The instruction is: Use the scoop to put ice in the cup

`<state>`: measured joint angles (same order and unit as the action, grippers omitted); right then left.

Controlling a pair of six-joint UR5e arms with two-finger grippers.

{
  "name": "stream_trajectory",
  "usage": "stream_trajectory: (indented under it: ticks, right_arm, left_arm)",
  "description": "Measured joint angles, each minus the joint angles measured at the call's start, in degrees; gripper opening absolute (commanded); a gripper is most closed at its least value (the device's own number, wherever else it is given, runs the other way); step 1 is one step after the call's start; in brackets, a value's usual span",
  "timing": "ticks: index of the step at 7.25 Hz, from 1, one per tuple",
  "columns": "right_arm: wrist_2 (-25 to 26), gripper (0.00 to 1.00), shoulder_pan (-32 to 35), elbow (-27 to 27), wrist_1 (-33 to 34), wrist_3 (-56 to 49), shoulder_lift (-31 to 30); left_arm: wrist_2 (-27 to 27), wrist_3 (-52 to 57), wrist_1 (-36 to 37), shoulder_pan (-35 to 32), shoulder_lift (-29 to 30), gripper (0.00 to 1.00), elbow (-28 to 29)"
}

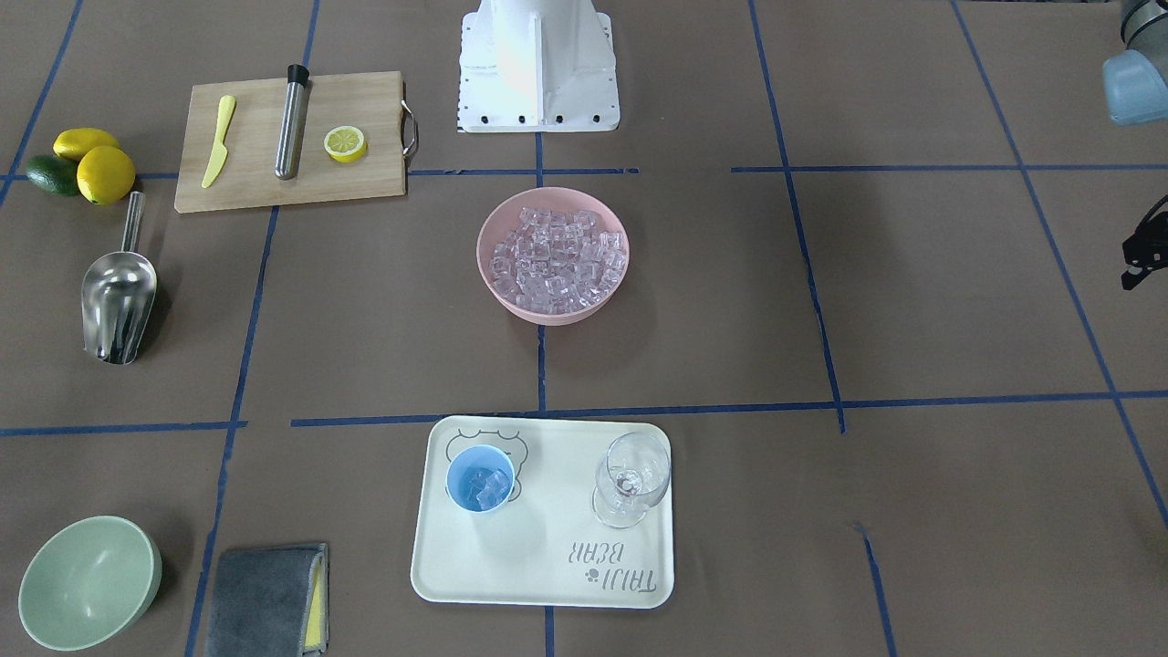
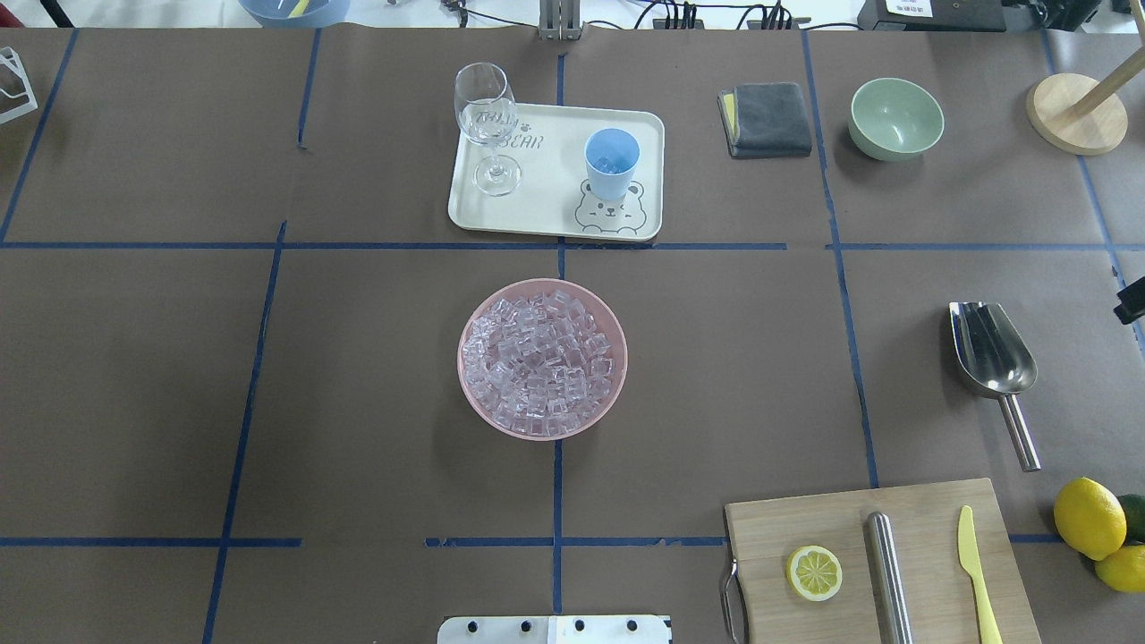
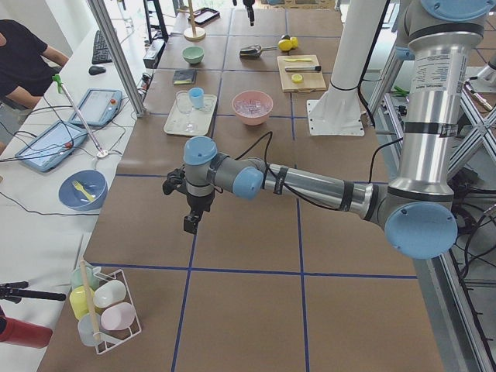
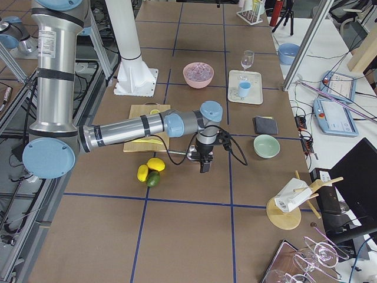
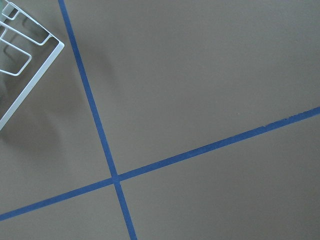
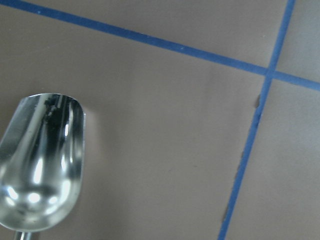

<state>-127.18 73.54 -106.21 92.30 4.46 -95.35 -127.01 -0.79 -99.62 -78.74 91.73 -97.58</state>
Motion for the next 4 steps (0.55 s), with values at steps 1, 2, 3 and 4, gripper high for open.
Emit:
stream_trajectory:
  ticks: [1, 2, 3, 4]
  right_arm:
    - [-1.8, 1.0, 3.9, 1.7, 0.0, -5.1, 0.0]
    - [-3.0, 1.0, 6.3, 2.6, 0.0, -7.4, 0.0]
    - [-3.3, 1.0, 7.3, 3.1, -0.1, -8.1, 0.4]
    - [-3.4, 1.0, 8.1, 3.7, -0.2, -8.5, 0.8]
  left_arm:
    - [-1.5, 3.4, 0.0, -2.4, -1.4, 1.0, 0.7]
    - [-2.4, 6.5, 0.0, -5.3, -3.2, 1.0, 1.1]
    - [-2.7, 8.5, 0.5, -7.4, -4.7, 1.0, 1.0]
    - [-2.8, 9.3, 2.1, -8.7, -5.7, 1.0, 0.8]
